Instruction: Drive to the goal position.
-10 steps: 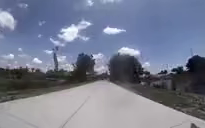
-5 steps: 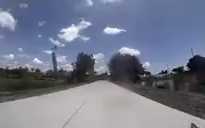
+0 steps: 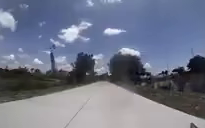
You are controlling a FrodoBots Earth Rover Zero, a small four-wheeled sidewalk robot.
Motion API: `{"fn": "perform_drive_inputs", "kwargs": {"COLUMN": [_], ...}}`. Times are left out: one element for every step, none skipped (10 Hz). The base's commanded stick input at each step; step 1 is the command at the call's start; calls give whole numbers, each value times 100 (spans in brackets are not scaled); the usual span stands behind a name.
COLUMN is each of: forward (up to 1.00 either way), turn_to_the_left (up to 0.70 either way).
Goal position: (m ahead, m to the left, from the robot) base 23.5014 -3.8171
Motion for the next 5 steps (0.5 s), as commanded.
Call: {"fn": "perform_drive_inputs", "kwargs": {"forward": [85, 85, 85, 85, 85], "turn_to_the_left": [0, 0, 0, 0, 0]}}
